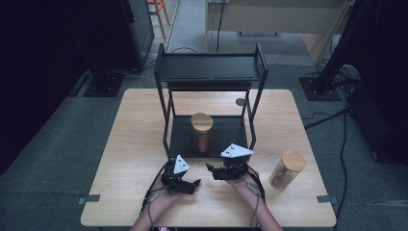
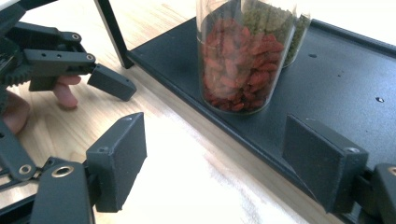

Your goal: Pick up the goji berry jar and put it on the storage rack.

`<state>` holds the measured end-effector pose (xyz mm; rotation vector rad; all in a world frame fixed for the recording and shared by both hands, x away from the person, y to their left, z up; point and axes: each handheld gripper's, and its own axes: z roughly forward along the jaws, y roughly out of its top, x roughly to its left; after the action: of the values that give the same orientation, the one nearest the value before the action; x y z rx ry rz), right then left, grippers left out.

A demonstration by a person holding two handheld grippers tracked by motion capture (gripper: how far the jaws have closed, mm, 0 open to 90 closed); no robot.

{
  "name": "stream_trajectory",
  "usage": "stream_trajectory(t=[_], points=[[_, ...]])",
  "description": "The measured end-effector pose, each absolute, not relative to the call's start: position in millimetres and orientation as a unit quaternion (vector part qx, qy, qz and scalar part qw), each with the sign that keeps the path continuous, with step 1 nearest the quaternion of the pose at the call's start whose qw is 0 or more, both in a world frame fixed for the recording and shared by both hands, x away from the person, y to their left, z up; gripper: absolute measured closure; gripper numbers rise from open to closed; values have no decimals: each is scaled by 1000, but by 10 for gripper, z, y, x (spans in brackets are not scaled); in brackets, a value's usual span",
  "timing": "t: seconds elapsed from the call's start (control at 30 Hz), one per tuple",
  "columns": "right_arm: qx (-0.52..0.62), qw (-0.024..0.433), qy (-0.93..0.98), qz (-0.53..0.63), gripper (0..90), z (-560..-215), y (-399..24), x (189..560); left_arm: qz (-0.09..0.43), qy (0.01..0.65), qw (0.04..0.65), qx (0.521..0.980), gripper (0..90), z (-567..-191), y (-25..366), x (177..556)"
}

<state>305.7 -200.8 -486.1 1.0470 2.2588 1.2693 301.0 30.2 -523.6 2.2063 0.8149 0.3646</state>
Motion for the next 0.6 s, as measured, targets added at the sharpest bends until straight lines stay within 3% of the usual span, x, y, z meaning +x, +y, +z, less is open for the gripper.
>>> stream_trajectory(t=[0.6], points=[[363,159,804,444,220,-4902,-2186,2944,142,318,371,861,110,-5237,302,3010]])
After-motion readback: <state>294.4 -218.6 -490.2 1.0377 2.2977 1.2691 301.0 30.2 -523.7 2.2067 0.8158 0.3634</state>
